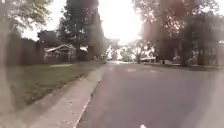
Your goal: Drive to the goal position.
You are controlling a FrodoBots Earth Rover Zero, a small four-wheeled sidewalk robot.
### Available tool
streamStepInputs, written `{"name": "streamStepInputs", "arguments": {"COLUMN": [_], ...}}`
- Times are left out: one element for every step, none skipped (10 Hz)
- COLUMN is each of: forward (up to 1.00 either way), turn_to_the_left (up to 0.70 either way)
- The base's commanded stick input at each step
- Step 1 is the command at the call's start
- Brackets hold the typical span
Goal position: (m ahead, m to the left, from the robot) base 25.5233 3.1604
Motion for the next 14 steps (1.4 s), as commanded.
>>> {"name": "streamStepInputs", "arguments": {"forward": [1.00,1.00,1.00,1.00,1.00,1.00,1.00,1.00,1.00,1.00,1.00,1.00,1.00,1.00], "turn_to_the_left": [0.00,0.00,0.00,0.00,-0.01,-0.15,-0.35,-0.26,-0.07,0.00,0.00,0.00,0.00,0.00]}}
